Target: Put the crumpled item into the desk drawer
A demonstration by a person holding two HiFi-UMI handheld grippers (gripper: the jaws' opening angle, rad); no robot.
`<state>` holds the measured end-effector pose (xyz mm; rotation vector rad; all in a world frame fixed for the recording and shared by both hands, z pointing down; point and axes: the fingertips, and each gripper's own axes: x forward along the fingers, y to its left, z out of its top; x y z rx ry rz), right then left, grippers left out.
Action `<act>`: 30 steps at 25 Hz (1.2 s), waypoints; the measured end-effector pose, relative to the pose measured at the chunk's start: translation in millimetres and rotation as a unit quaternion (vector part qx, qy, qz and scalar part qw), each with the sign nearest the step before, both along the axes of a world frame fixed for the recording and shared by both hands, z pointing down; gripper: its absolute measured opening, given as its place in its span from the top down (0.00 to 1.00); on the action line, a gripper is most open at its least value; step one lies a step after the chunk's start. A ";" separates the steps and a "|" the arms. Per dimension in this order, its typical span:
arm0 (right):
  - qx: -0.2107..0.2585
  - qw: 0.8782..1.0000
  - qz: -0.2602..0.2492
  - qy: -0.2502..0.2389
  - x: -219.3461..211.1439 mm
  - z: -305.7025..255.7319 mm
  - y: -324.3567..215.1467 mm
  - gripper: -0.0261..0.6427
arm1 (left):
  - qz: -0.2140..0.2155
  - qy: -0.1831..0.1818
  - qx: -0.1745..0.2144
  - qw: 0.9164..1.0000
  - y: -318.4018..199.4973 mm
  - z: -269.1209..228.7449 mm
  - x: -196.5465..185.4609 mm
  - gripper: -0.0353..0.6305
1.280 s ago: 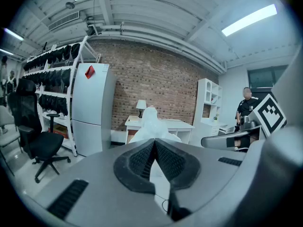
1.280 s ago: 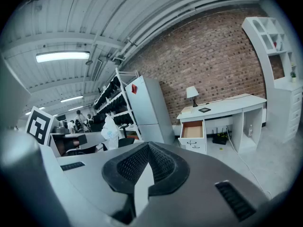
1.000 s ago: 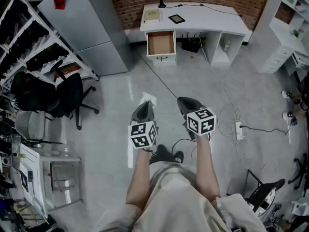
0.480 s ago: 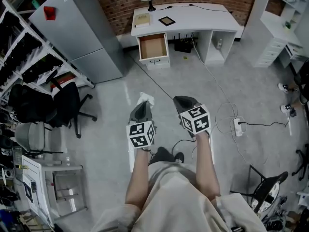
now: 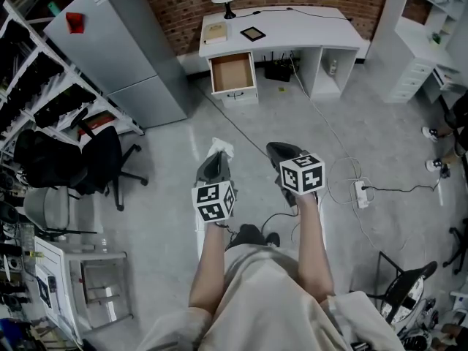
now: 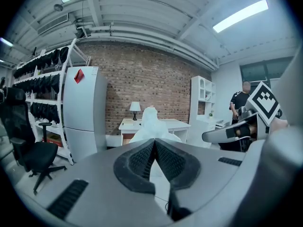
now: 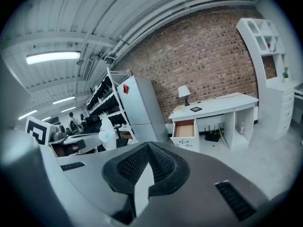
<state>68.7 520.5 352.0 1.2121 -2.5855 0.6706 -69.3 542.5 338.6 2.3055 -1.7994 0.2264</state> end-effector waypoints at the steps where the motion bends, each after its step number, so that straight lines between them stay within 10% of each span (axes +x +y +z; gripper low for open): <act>1: -0.005 1.000 0.001 -0.011 0.0 -1.1 -0.5 0.93 | -0.002 0.000 0.000 1.000 0.2 -0.7 -1.5 0.92; 12: -0.007 0.997 0.062 -0.053 9.8 -1.4 -35.1 0.93 | -0.048 0.021 -0.009 0.999 -17.4 11.0 -40.1 0.92; 23: -0.058 0.969 0.080 -0.228 6.3 0.7 -136.1 0.93 | -0.039 0.039 -0.013 0.998 -129.7 19.2 -60.0 0.92; 30: 0.001 0.976 0.140 -0.168 28.3 22.2 -220.8 0.93 | -0.032 0.056 -0.037 0.997 -237.0 38.4 -80.5 0.92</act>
